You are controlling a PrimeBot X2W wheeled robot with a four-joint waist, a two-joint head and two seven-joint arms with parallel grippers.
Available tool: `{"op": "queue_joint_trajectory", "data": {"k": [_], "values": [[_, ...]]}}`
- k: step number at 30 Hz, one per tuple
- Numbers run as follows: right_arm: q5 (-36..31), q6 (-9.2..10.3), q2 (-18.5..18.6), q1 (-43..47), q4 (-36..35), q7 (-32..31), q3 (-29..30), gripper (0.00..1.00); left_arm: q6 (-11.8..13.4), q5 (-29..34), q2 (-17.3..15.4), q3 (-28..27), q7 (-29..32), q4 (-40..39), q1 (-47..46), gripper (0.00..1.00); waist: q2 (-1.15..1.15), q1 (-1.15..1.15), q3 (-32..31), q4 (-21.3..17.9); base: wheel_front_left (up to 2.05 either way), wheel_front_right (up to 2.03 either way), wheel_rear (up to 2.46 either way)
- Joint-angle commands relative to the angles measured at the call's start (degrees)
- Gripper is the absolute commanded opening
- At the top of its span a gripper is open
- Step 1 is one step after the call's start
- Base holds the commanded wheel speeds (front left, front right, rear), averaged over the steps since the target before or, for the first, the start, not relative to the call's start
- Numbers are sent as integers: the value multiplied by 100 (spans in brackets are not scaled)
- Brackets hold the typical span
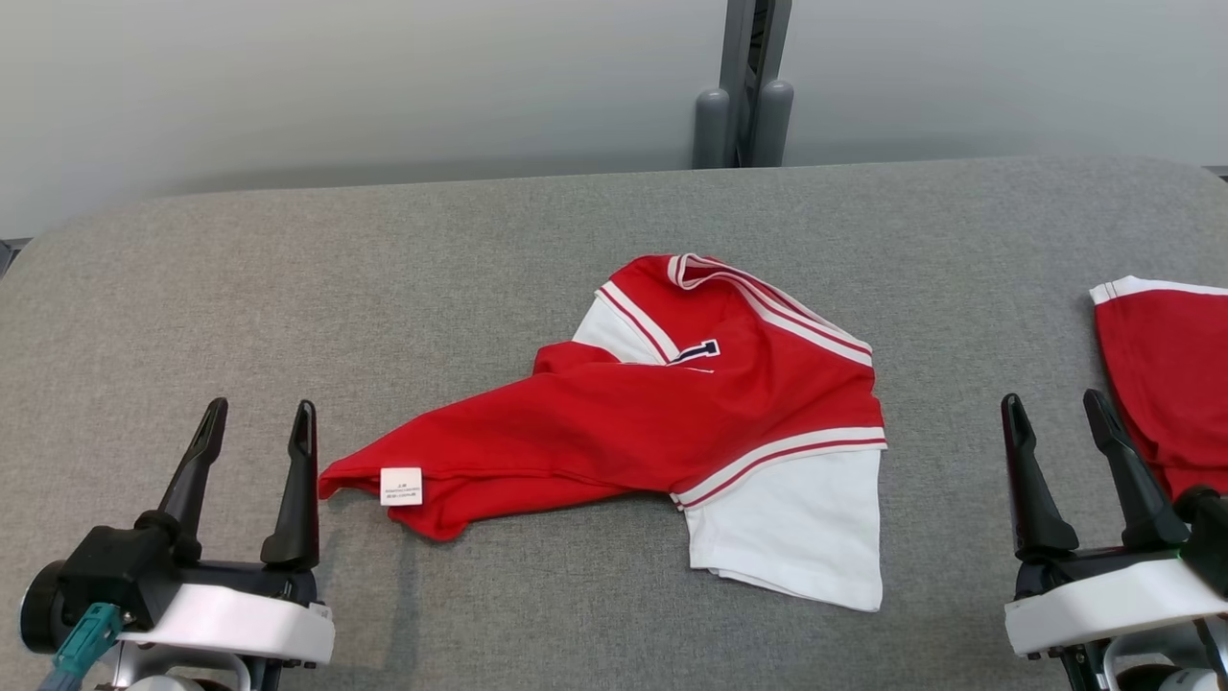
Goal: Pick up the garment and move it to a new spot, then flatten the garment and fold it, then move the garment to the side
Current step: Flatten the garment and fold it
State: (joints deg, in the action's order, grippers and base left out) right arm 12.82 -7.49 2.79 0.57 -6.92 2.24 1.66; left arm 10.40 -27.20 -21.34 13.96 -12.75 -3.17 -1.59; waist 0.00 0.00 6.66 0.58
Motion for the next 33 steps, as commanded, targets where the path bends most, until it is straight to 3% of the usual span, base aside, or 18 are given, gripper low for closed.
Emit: {"op": "queue_joint_trajectory", "data": {"k": [1,19,27,33], "values": [[27,-1,28,55,-9,-20,19,100,-7,-14,-48,-14,-12,27,-12,100,0,0,1,5,0,0,0],[68,-1,28,-33,-69,-19,58,100,-218,-113,-137,-49,-41,200,-274,100,0,0,164,157,0,0,0],[82,-1,29,-158,-9,9,-34,100,-909,-604,-342,417,1034,900,-431,100,0,0,434,139,0,0,0],[101,-1,29,-272,104,67,-70,100,-1210,-695,-461,520,1243,1418,-682,100,0,0,632,85,0,0,0]]}}
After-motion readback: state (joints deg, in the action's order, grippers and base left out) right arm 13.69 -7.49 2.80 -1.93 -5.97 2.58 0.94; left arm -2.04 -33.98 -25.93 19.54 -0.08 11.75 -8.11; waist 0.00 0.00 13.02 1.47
